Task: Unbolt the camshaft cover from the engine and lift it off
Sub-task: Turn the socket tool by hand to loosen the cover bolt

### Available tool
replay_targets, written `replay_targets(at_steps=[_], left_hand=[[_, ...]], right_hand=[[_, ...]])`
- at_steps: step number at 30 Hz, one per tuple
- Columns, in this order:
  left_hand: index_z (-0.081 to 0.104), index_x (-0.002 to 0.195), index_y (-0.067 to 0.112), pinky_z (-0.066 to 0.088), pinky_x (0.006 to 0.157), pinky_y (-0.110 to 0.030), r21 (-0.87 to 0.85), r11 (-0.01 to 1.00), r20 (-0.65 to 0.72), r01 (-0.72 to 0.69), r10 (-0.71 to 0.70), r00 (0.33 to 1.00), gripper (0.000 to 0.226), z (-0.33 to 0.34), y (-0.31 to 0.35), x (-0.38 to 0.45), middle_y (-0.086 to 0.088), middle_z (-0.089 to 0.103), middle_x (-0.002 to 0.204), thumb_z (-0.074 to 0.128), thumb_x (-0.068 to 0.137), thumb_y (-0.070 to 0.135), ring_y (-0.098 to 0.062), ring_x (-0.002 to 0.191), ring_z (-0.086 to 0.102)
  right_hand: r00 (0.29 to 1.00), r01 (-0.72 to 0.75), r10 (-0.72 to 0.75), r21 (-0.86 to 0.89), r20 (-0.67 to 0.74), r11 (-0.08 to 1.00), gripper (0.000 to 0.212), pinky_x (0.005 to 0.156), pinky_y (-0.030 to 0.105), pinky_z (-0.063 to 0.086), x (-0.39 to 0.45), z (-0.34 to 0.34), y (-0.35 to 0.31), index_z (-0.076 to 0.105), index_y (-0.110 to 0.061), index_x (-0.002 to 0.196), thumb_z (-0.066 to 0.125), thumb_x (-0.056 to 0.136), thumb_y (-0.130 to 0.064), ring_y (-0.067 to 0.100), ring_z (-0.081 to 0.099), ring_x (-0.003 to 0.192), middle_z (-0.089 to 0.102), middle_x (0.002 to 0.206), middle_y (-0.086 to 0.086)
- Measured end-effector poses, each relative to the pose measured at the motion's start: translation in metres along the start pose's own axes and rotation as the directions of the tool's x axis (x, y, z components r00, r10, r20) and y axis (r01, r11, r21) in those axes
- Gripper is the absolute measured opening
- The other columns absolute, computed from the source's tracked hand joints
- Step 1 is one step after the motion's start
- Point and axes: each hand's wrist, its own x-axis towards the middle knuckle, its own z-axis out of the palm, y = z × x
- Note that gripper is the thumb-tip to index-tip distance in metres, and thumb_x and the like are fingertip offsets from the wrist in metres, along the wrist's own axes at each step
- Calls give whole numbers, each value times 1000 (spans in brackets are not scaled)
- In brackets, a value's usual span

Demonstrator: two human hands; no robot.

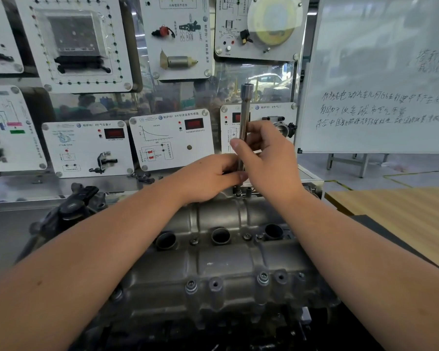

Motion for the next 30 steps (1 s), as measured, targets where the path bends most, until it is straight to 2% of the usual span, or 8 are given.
replay_targets(at_steps=[3, 6, 8, 11, 16, 20, 25, 30], left_hand=[[64, 124, 12, 50, 99, -55, -10, 1000, -10, 8, -8, 1000, 42, 1, -3, -1, -7, 72, 115, 50, 103, 45, -27, 110, 66], [63, 127, 16, 49, 102, -50, -7, 1000, -5, 18, -18, 1000, 30, 0, -7, 0, -1, 71, 118, 49, 108, 35, -20, 112, 65], [63, 128, 17, 50, 101, -49, 7, 1000, 4, 19, -19, 1000, 32, -1, -6, 0, 0, 71, 118, 50, 107, 37, -18, 111, 66], [62, 129, 15, 51, 100, -52, 18, 1000, 21, 13, -13, 1000, 44, -2, -1, 0, -2, 71, 119, 49, 102, 47, -22, 111, 66], [63, 128, 14, 50, 99, -57, -9, 1000, 33, 27, -27, 999, 49, -1, -1, 0, -9, 71, 118, 48, 99, 52, -29, 111, 66], [64, 131, 17, 49, 101, -53, 0, 999, 35, 49, -49, 998, 46, -1, -5, 0, -4, 71, 121, 49, 102, 49, -23, 113, 66], [64, 130, 23, 51, 99, -50, 51, 997, 20, 51, -52, 998, 34, 0, -8, 4, 2, 72, 117, 52, 105, 43, -19, 108, 67], [63, 131, 22, 50, 102, -48, 14, 998, 15, 54, -55, 998, 35, 1, -8, 4, 3, 71, 120, 49, 107, 43, -17, 112, 66]], right_hand=[[1000, 3, -3, -7, 24, 1000, 10, 64, 7, 46, 0, 0, 1, 66, -17, 106, 64, 97, -21, 1, 62, 80, 65, 83, -16], [998, 38, -35, -48, 51, 998, 14, 63, 19, 49, 0, 0, 2, 66, -10, 100, 58, 101, -21, 12, 63, 73, 67, 79, -1], [997, 51, -48, -46, 58, 998, 13, 67, 23, 49, -1, 0, 2, 67, -12, 105, 59, 100, -21, 10, 62, 77, 66, 79, -6], [999, -3, 2, 12, 46, 1000, 28, 72, 16, 51, -1, -1, -2, 64, -19, 123, 68, 95, -25, 3, 64, 84, 67, 85, -13], [998, 32, -31, -17, 48, 999, 17, 73, 6, 45, -2, -1, -1, 68, -13, 113, 64, 98, -19, -13, 58, 81, 61, 83, -21], [994, 92, -89, -34, 70, 995, 16, 74, 24, 50, -3, 0, -3, 69, -10, 110, 61, 99, -18, 6, 59, 82, 65, 84, -8], [998, 43, -42, -19, 41, 999, 28, 78, 15, 50, -3, 0, -4, 65, -14, 120, 70, 93, -22, -2, 60, 86, 61, 85, -21], [997, 34, -32, -36, 71, 999, 19, 80, 33, 56, -2, -1, -4, 66, -10, 116, 62, 99, -18, 8, 63, 83, 62, 86, -15]])
